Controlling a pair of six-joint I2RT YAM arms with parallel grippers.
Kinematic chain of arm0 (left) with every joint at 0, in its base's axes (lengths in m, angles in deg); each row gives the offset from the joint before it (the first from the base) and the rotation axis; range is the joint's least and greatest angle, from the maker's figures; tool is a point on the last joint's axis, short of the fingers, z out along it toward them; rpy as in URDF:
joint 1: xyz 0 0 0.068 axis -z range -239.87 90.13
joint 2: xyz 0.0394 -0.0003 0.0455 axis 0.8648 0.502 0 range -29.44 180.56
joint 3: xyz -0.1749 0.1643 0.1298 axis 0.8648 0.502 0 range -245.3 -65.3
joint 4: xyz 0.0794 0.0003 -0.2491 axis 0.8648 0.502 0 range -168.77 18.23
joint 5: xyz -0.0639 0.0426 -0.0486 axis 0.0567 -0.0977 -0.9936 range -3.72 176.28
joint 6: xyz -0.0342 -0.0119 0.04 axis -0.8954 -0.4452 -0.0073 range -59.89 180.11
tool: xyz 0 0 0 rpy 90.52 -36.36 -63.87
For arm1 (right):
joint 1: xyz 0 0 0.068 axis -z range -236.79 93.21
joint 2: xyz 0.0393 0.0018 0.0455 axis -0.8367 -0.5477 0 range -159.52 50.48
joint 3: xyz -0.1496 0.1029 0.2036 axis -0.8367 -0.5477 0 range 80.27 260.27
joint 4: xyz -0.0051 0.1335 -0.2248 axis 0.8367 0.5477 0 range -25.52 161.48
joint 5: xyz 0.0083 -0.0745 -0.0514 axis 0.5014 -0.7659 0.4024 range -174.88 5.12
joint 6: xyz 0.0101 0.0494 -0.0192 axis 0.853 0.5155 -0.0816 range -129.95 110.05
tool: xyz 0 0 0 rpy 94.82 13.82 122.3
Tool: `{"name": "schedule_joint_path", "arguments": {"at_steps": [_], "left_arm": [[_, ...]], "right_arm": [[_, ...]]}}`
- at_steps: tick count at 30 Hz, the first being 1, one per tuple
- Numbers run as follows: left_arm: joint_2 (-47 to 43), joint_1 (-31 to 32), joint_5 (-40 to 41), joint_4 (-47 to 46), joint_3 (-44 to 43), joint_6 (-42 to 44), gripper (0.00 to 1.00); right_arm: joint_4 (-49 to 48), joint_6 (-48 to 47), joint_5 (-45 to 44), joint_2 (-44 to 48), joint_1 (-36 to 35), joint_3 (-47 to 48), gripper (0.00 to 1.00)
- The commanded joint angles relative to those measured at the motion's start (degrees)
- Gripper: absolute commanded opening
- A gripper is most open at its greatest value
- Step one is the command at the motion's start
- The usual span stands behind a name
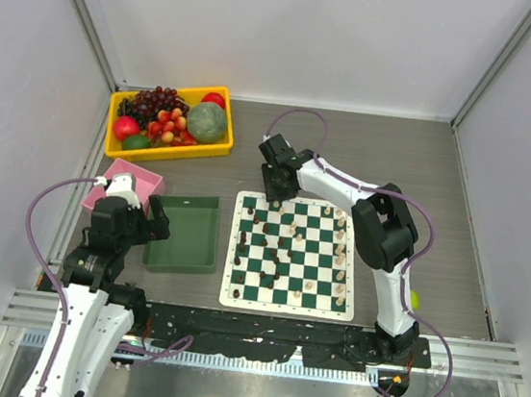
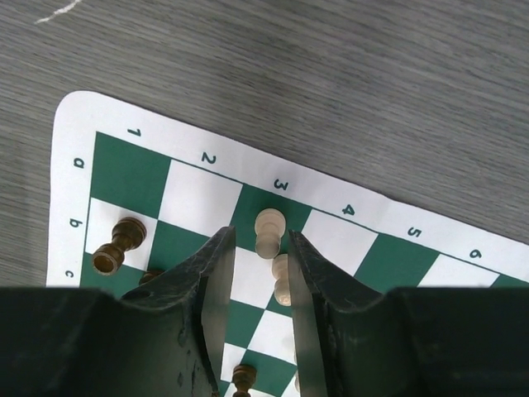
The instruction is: Set up the chess pieces on the board
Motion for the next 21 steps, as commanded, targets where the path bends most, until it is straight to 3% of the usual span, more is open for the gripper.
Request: {"name": "schedule_joint_path", "arguments": {"at_steps": [1, 18, 21], "left_arm": [[-0.06, -0.15, -0.98, -1.35, -1.92, 0.04, 0.99], [-0.24, -0.06, -0.71, -1.35, -1.92, 0.04, 0.99], [-0.06, -0.06, -0.89, -1.35, -1.92, 0.04, 0.99]], "right_arm": [[0.91, 0.03, -0.82, -0.52, -0.20, 2.44, 0.36], [2.40, -1.38, -1.96, -1.66, -0.29, 5.17, 0.18], [2.49, -1.47, -1.87, -1.57, -0.29, 5.26, 0.25]]}}
